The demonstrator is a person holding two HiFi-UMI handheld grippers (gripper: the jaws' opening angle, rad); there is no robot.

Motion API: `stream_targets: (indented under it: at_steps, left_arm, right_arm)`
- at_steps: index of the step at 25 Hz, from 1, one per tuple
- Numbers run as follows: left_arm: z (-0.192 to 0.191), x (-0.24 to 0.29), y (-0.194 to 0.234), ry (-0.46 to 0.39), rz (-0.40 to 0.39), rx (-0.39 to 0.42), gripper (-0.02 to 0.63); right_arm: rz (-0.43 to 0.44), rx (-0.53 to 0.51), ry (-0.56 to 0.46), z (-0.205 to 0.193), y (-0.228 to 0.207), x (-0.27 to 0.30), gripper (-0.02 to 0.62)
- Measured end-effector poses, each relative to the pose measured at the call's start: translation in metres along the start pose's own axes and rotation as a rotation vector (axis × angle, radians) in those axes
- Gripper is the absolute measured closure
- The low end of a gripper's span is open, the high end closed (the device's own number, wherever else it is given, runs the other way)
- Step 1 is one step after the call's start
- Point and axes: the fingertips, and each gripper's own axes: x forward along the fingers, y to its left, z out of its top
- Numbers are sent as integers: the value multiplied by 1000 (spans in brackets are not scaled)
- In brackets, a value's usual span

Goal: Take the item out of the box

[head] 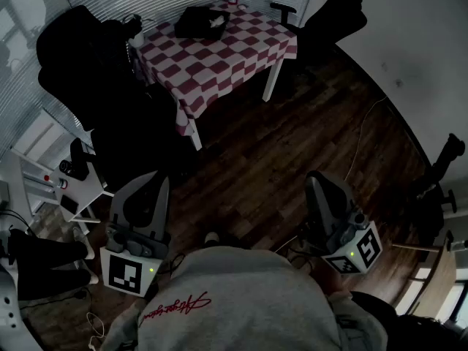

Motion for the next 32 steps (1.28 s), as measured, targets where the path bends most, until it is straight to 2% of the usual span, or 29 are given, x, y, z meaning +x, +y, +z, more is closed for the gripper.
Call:
stream_targets:
  at_steps: [8,15,21,26,32]
  left_arm:
    - [-2,-7,6,13,22,0,586]
    - [-3,-5,2,13,10,-6,586]
    - [-1,-9,4,10,7,-11,586]
    - [-2,-15,8,2,9,-13,586]
    - [-3,-19,15,-8,-5,-20,586]
  right_arm:
    - [6,-26,15,-1,5,2,586]
    - [-20,-55,20,1,3,-1,586]
    - [-48,-64,27,-2,0,-2,584]
    - [-107,-37,10,-5,-6,-4,584]
    - [-100,-101,104,-21,4,9,584]
